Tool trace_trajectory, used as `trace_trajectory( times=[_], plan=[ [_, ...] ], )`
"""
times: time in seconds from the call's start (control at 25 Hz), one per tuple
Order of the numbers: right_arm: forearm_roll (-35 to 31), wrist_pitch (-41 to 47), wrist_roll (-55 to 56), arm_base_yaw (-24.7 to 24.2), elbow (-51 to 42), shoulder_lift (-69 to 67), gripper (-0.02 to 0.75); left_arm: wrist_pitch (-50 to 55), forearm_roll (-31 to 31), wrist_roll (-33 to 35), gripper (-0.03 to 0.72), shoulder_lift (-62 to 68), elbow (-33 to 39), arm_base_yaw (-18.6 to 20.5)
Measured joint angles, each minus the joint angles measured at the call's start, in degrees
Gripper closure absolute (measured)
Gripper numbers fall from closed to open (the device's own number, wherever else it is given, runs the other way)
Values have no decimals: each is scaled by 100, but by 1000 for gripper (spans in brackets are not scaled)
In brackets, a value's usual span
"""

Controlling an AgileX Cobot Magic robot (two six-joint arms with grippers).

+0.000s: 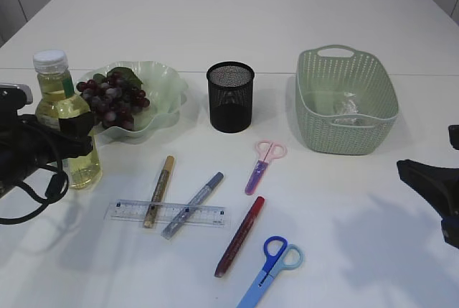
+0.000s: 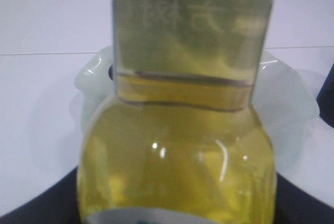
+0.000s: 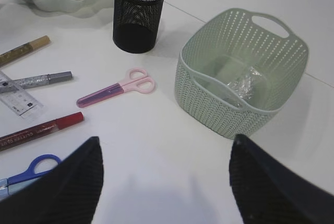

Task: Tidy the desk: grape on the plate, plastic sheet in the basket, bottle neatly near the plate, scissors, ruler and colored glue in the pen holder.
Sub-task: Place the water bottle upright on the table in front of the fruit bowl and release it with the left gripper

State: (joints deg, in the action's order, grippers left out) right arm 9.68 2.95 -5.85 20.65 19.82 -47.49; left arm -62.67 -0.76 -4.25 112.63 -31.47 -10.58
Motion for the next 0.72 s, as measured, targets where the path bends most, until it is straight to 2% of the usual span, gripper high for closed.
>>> trace_trajectory(
  times=[0.56, 0.72],
  plan=[
    [0, -3, 0, 0, 0, 0, 155, -19, 0, 13, 244, 12, 0, 0],
    [0, -12, 0, 0, 0, 0, 155, -12, 0, 13, 204, 12, 0, 0]
  ],
)
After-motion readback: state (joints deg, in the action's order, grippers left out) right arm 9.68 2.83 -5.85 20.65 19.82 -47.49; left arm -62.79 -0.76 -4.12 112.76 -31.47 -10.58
